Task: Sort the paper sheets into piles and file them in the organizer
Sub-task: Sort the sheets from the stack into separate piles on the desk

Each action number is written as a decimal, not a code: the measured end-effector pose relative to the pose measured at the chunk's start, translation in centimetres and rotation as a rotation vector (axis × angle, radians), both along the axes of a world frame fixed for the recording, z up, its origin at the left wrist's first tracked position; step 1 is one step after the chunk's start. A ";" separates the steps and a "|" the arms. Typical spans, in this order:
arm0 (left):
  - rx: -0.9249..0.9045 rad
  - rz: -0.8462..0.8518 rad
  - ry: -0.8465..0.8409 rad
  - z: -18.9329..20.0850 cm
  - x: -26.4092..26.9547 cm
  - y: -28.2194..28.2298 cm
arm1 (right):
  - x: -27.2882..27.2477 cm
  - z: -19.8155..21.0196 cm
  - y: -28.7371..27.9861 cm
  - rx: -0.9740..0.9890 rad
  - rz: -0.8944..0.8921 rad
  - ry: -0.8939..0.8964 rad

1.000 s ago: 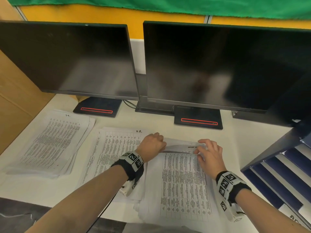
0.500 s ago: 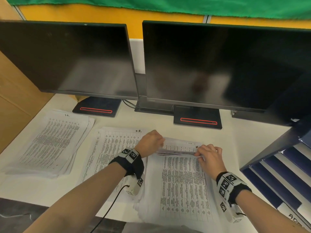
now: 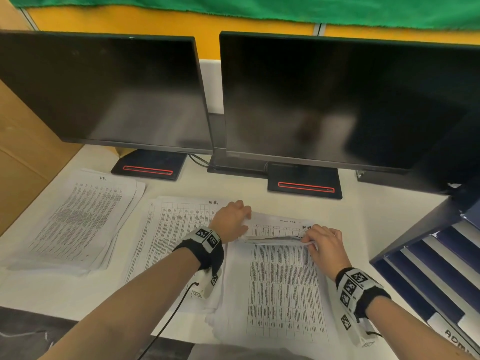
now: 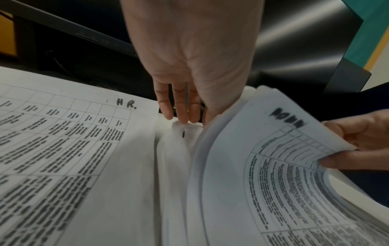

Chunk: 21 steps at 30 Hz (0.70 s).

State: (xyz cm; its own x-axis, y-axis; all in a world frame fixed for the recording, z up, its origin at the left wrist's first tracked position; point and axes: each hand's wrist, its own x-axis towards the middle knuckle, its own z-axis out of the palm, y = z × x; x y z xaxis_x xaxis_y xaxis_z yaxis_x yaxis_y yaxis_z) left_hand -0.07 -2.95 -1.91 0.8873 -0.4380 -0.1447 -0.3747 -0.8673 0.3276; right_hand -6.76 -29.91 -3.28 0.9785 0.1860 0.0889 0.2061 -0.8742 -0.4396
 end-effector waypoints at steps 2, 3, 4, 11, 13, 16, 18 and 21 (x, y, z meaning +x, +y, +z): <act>0.013 -0.008 -0.022 0.1 0.0 -0.1 | 0.0 0.0 0.0 0.005 0.004 -0.003; 0.018 -0.009 -0.025 0.1 0.1 -0.1 | 0.1 0.0 0.0 0.007 0.008 -0.005; 0.023 -0.011 -0.024 0.2 0.1 -0.1 | 0.1 0.0 0.0 0.009 0.012 -0.003; 0.033 -0.036 0.033 0.8 0.1 -0.5 | 0.4 -0.2 -0.1 0.003 0.021 0.017; -0.005 -0.054 0.027 0.9 -0.1 -0.5 | 0.3 -0.5 -0.4 0.019 0.005 0.028; -0.192 0.027 0.112 1.0 -0.6 -0.5 | 0.0 -0.5 -0.6 0.043 0.000 0.023; -0.317 0.137 0.312 1.2 -0.9 -0.5 | -0.1 -0.3 -0.5 0.053 0.000 0.008; -0.228 0.163 0.518 0.8 -1.0 -0.8 | 0.0 -0.5 -0.6 0.048 -0.013 0.016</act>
